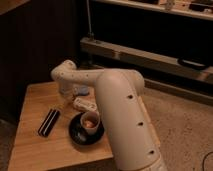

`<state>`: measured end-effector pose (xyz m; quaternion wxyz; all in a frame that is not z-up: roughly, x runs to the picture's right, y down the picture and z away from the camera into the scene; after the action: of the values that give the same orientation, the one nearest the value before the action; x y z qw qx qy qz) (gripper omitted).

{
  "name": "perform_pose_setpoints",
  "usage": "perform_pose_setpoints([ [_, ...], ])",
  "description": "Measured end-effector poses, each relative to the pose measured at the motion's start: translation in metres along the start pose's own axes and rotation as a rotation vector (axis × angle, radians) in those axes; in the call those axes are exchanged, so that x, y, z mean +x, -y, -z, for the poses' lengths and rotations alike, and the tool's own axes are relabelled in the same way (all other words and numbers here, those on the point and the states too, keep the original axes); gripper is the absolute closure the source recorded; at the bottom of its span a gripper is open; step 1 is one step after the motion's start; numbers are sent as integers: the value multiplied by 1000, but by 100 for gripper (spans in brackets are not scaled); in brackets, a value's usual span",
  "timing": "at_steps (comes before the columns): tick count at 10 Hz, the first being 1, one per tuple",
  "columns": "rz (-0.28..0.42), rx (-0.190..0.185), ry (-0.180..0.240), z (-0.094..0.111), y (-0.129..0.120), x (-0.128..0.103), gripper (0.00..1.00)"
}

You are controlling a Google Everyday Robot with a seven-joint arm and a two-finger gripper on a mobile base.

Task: Stand the bottle upright

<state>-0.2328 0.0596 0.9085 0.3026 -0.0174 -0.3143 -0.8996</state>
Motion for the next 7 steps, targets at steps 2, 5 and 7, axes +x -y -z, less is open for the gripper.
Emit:
perform_pose_setpoints([
  [2, -11, 10, -10, -4, -4, 0, 20],
  [5, -12, 17, -15, -9, -4, 3, 20],
  [7, -2, 20, -8, -14, 0, 4, 22],
])
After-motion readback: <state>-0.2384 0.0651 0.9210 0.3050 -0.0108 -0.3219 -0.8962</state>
